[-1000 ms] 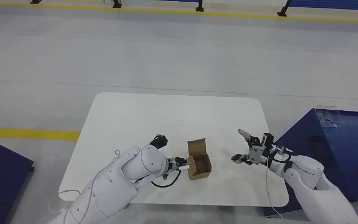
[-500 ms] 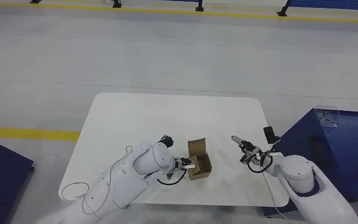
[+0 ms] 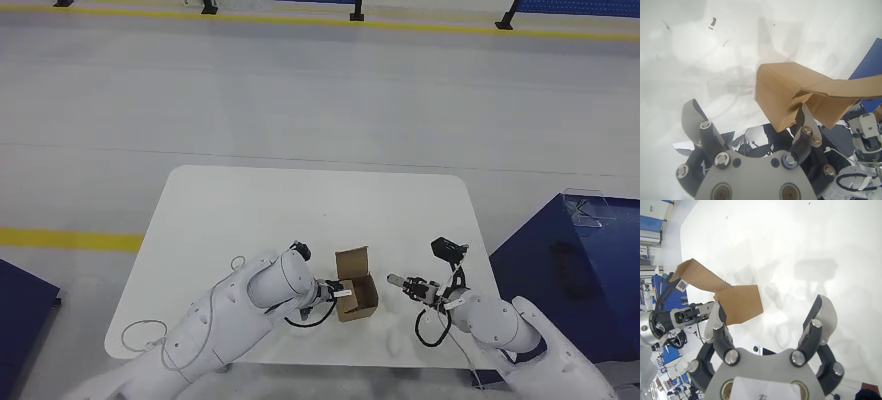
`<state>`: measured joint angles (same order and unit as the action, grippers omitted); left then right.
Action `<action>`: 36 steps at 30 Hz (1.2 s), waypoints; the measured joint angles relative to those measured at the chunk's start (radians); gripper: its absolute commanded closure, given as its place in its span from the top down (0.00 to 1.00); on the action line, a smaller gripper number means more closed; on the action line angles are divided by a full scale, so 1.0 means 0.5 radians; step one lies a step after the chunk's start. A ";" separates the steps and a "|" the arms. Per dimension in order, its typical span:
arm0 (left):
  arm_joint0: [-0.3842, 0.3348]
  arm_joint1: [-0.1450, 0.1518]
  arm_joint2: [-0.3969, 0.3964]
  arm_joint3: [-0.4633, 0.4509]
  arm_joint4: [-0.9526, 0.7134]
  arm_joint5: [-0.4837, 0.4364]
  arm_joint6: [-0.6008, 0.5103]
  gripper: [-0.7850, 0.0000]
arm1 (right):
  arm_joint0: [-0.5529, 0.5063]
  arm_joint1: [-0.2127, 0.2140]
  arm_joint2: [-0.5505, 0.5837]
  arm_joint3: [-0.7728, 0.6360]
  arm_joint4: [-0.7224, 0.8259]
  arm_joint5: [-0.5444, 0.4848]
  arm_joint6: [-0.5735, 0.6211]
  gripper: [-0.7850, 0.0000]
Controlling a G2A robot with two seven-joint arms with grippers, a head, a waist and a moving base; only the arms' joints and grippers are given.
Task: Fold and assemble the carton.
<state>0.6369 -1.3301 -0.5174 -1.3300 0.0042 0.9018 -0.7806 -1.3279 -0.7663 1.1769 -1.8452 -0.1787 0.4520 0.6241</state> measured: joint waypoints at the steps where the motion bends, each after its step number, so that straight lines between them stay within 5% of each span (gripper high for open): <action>1: 0.000 -0.003 0.000 0.002 0.000 0.001 0.001 1.00 | 0.012 -0.006 -0.025 0.001 -0.021 0.011 0.017 1.00; 30: 0.046 -0.004 -0.082 -0.005 0.003 0.046 -0.002 1.00 | 0.291 -0.206 -0.537 0.096 -0.446 0.291 -0.090 1.00; 36: 0.119 0.063 -0.273 -0.283 0.020 0.161 0.064 1.00 | 0.234 -0.204 -0.412 0.033 -0.366 0.236 -0.127 1.00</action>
<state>0.6964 -1.2985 -0.6538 -1.4714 0.0141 0.9823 -0.7488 -1.2108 -0.8685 0.9711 -1.8290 -0.3619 0.5699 0.5608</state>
